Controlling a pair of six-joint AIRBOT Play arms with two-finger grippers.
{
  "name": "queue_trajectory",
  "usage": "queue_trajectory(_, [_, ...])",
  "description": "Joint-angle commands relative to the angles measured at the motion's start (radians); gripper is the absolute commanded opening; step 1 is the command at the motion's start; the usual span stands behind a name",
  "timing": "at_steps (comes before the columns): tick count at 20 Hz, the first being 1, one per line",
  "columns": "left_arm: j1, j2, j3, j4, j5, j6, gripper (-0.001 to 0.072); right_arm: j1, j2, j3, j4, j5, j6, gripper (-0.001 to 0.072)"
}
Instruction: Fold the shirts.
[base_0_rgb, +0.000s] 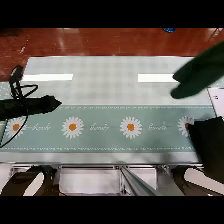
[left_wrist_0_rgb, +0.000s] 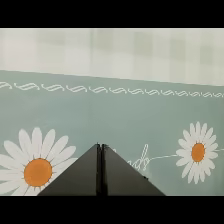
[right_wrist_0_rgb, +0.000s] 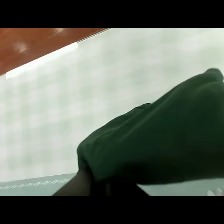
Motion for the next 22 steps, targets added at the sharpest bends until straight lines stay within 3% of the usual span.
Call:
queue_trajectory(1, [0.000, 0.000, 0.000, -0.008, 0.029, 0.004, 0.0020, -0.180, 0.112, -0.101, -0.090, 0.161, -0.020, 0.0023])
queue_trajectory(5, [0.000, 0.000, 0.000, -0.008, 0.049, 0.003, 0.0020, -0.328, 0.354, -0.517, -0.427, 0.161, -0.090, 0.0023])
queue_trajectory(8, [0.000, 0.000, 0.000, -0.008, 0.075, 0.003, 0.0020, -0.476, 0.532, -0.821, -0.651, 0.160, -0.021, 0.0024])
queue_trajectory(11, [-0.004, 0.000, 0.000, -0.008, 0.072, 0.003, 0.0020, -0.517, 0.636, -0.983, -0.841, 0.160, 0.032, 0.0029])
queue_trajectory(12, [-0.005, 0.000, 0.000, -0.008, 0.073, 0.004, 0.0020, -0.516, 0.644, -1.012, -0.883, 0.160, 0.050, 0.0127])
queue_trajectory(13, [-0.006, 0.000, 0.000, -0.008, 0.076, 0.004, 0.0020, -0.517, 0.643, -1.033, -0.901, 0.160, 0.068, 0.0346])
queue_trajectory(14, [-0.007, 0.000, 0.000, -0.008, 0.083, 0.003, 0.0020, -0.516, 0.638, -1.043, -0.896, 0.156, 0.063, 0.0405])
queue_trajectory(18, [-0.010, -0.004, 0.003, -0.027, 0.196, 0.003, 0.0020, -0.516, 0.577, -1.025, -0.866, 0.108, 0.058, 0.0403])
queue_trajectory(20, [-0.006, -0.033, 0.053, -0.026, 0.226, 0.004, 0.0020, -0.516, 0.519, -0.970, -0.738, 0.061, 0.051, 0.0380])
queue_trajectory(22, [0.005, -0.095, 0.179, -0.026, 0.214, 0.035, 0.0020, -0.502, 0.424, -0.862, -0.494, -0.005, 0.058, 0.0362])
